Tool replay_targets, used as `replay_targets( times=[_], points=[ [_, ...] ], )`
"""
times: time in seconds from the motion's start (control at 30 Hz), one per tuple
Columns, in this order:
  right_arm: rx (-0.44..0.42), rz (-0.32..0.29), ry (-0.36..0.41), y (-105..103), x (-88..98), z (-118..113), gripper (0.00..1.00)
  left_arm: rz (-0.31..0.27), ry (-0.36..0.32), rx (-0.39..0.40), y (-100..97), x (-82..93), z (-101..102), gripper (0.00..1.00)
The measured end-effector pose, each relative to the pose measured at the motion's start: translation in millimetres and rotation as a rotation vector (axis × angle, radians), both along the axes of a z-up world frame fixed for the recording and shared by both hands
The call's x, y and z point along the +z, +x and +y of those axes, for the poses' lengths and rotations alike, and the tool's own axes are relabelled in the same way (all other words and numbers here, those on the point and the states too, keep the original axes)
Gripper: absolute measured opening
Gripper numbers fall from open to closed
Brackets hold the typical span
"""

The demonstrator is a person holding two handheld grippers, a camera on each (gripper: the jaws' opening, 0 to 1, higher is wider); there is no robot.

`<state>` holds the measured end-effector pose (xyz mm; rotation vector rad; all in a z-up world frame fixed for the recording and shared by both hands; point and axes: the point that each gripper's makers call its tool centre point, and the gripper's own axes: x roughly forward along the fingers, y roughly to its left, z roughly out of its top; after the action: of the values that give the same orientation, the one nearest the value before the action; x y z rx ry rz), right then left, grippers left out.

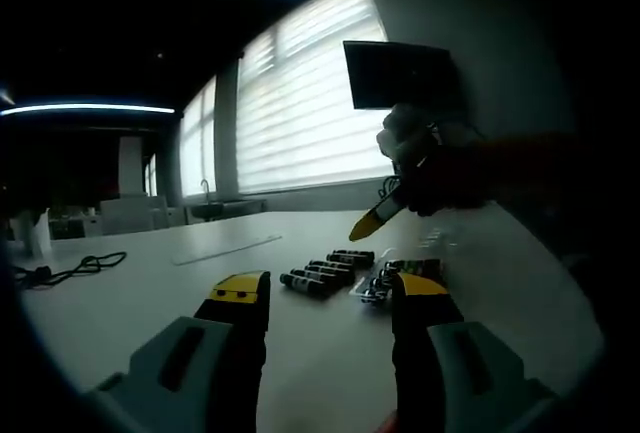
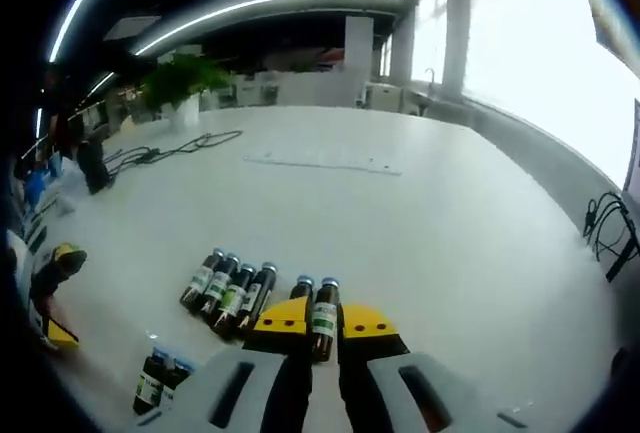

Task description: Grip medicine bottles put into box

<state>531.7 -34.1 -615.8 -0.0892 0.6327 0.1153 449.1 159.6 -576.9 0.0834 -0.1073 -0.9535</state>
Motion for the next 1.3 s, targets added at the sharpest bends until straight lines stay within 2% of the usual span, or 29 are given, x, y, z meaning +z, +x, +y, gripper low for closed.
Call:
replay_targets(
  times=[0.57, 1.3],
  points=[
    [-0.014, 0.051, 0.000, 1, -24.2, -3, 0.07, 0.002, -0.010, 0.000, 0.2, 1.4, 1, 0.42],
    [-0.043, 0.038, -0.005, -1, -26.1, -5, 0.07, 0.000, -0.006, 0.005, 0.5, 1.3, 1, 0.42]
  ],
)
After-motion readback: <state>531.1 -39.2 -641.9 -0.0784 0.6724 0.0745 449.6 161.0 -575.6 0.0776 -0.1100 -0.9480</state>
